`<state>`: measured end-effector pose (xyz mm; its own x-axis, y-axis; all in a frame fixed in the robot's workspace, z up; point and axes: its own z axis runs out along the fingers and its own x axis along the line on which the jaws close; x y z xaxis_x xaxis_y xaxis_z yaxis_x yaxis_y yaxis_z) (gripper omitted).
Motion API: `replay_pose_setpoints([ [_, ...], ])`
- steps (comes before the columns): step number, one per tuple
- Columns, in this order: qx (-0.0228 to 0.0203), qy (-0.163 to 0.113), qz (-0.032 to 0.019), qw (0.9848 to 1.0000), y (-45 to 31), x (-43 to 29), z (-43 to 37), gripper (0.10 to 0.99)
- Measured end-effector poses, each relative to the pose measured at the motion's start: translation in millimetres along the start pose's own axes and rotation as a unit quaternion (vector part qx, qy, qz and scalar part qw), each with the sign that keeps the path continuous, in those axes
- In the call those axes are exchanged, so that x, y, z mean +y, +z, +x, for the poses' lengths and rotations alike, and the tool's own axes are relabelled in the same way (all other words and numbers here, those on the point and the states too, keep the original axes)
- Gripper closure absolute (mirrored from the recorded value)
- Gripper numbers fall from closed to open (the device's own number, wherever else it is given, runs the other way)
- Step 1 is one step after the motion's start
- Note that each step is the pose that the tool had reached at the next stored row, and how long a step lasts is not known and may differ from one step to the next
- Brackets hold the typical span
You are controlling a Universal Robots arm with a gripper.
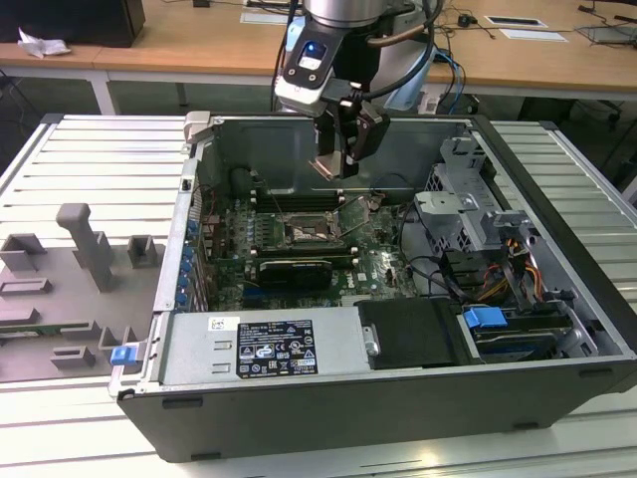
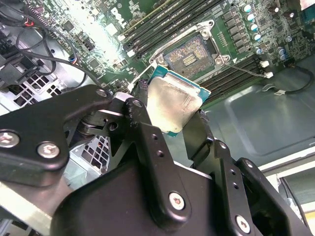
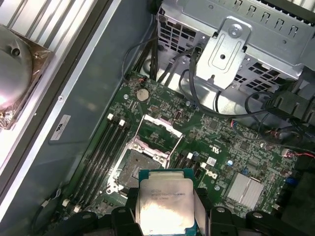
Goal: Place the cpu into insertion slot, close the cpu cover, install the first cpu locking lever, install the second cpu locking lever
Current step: 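Place the cpu into insertion slot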
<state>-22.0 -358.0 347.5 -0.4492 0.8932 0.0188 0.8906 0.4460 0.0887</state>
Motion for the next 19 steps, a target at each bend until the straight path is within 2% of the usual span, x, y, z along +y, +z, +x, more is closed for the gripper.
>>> replay_pose_setpoints([
  [19,-0.0016,0.018,-0.0003,0.9998,1.6,-0.1,0.0,0.557],
])
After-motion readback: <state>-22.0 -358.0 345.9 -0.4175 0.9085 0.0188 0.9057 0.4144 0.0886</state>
